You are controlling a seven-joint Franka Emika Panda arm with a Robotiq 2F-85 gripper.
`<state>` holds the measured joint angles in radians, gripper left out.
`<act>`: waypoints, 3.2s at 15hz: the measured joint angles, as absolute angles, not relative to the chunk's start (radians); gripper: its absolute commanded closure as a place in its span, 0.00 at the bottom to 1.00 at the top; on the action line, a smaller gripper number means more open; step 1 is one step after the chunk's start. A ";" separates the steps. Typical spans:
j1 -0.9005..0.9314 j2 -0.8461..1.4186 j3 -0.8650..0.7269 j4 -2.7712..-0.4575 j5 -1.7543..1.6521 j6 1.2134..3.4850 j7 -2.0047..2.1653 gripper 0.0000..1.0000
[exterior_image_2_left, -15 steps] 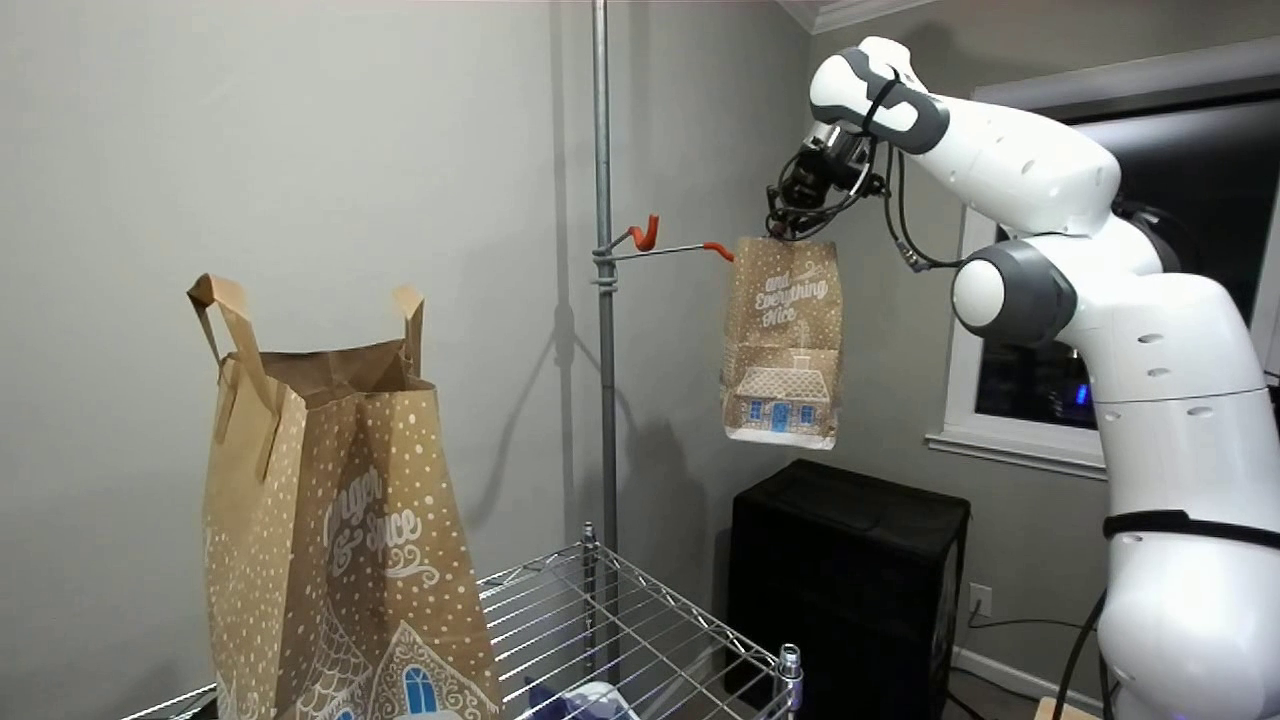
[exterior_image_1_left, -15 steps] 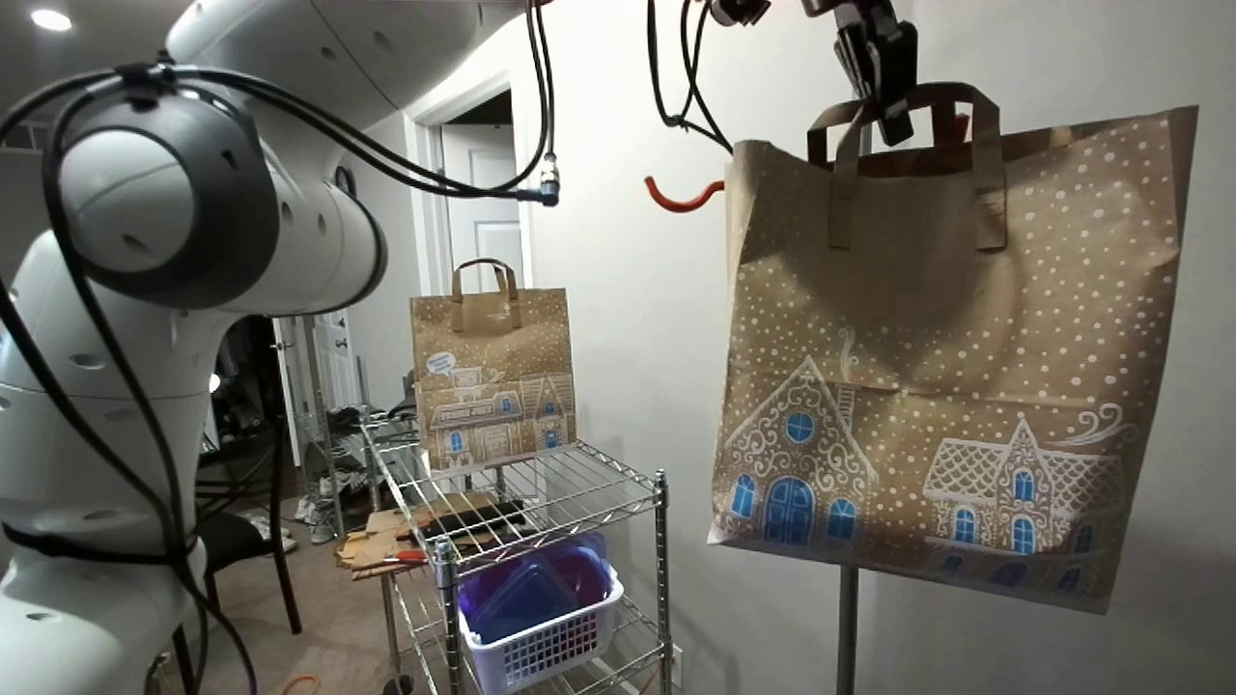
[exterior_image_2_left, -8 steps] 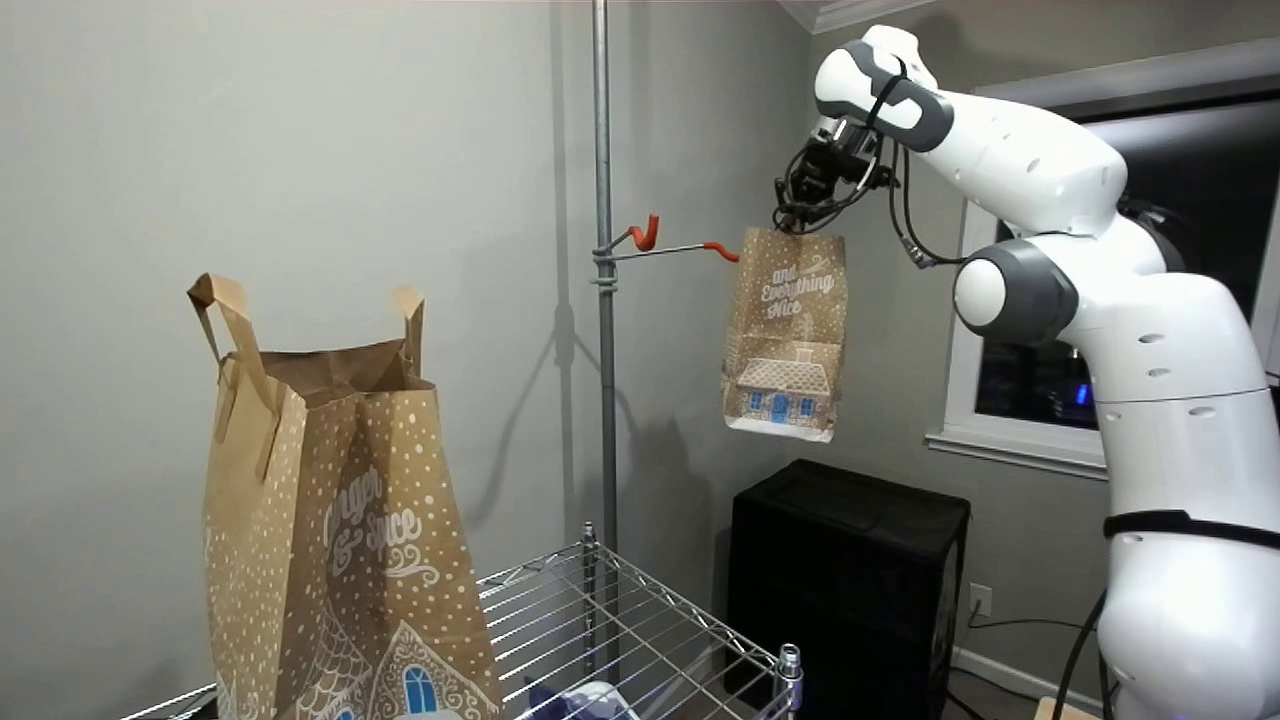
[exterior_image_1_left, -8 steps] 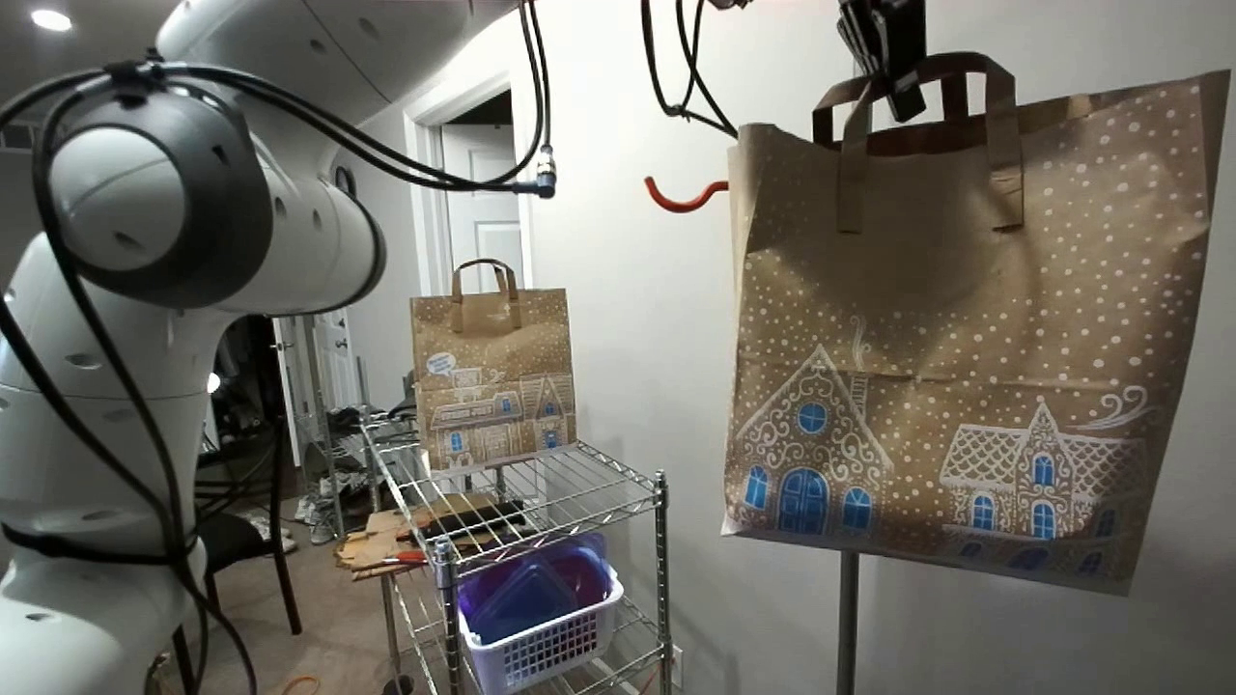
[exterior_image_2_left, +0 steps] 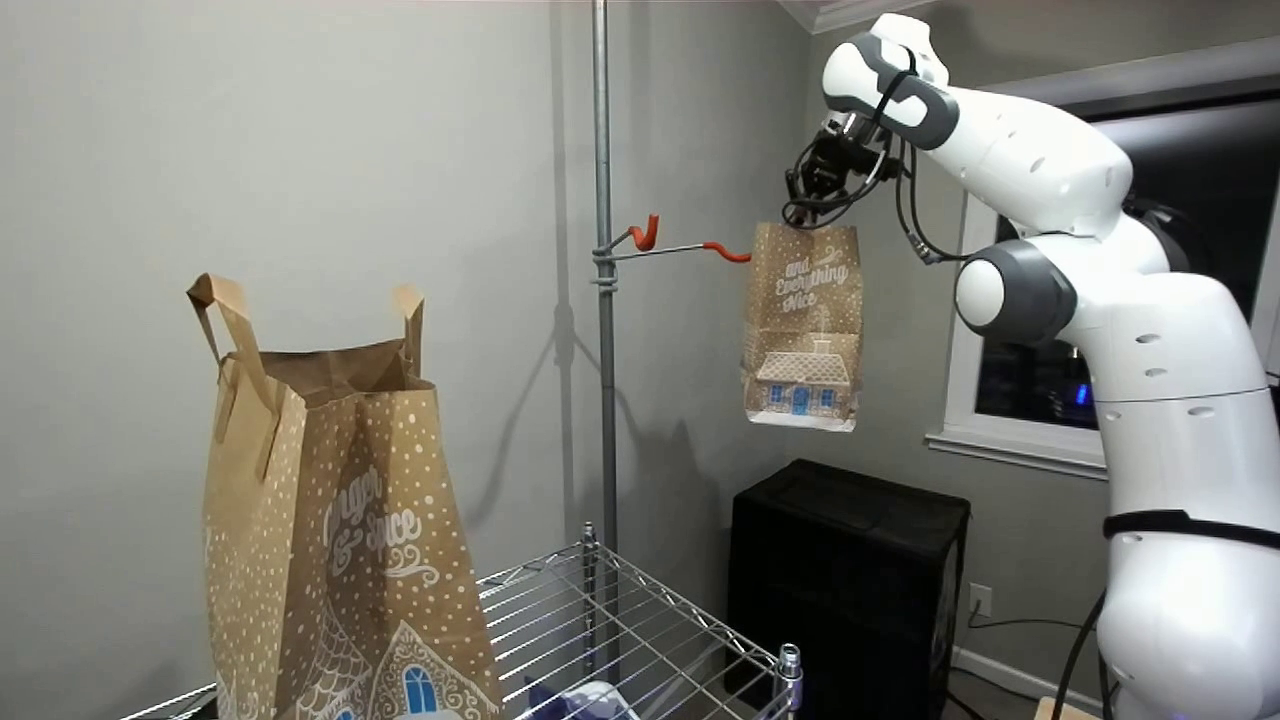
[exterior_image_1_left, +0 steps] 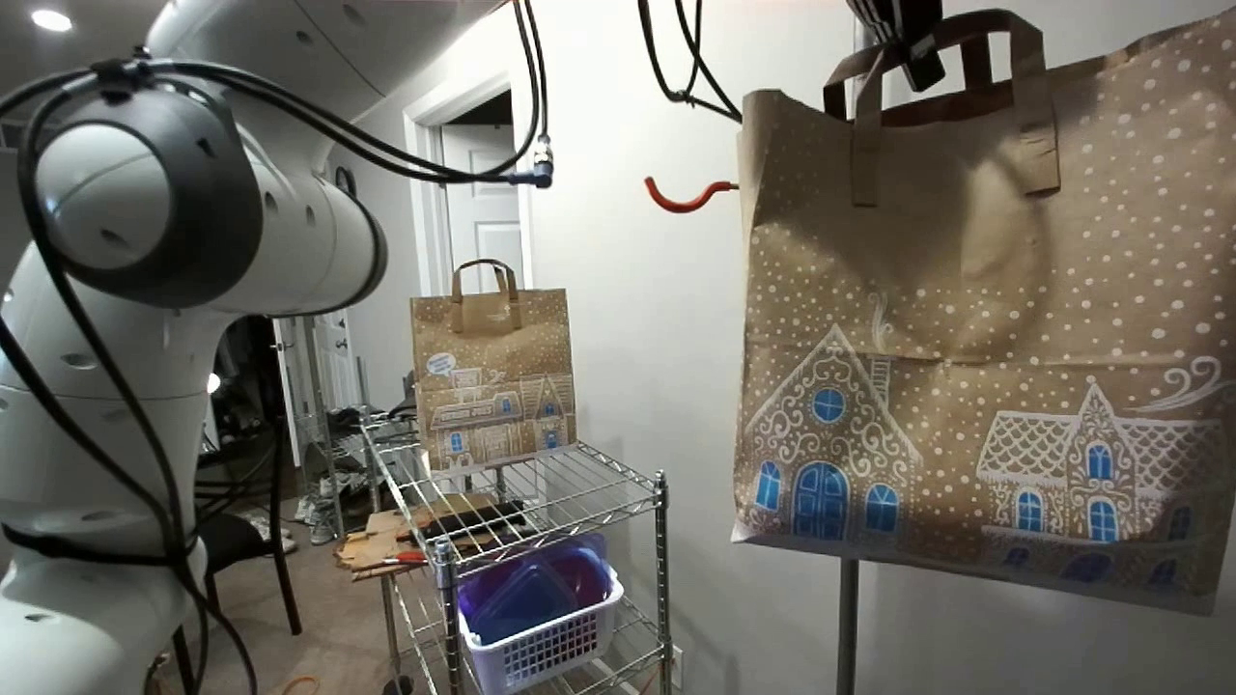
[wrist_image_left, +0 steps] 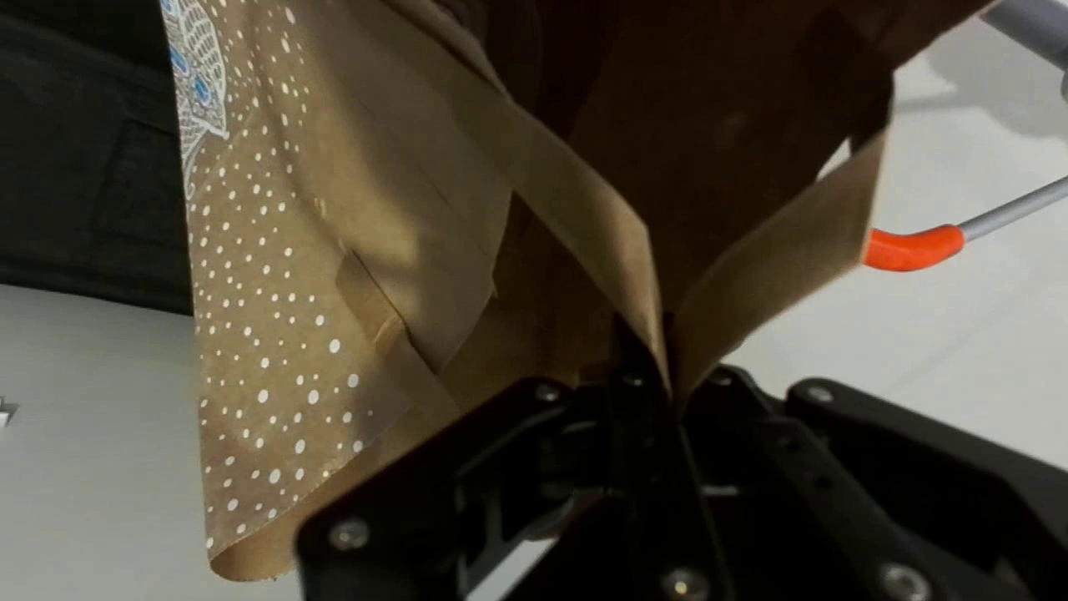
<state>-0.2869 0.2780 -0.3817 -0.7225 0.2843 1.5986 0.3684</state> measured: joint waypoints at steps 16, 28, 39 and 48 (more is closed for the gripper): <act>-0.291 0.367 -0.386 -0.643 0.284 1.599 0.265 0.96; -0.283 0.434 -0.369 -0.544 0.285 1.609 0.118 0.96; -0.406 0.527 -0.116 -0.368 0.227 1.572 0.043 0.96; -0.419 0.517 -0.051 -0.368 0.227 1.480 -0.120 0.96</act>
<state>-0.4187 0.5169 -0.0511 -0.3680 0.2267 1.4801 -0.1202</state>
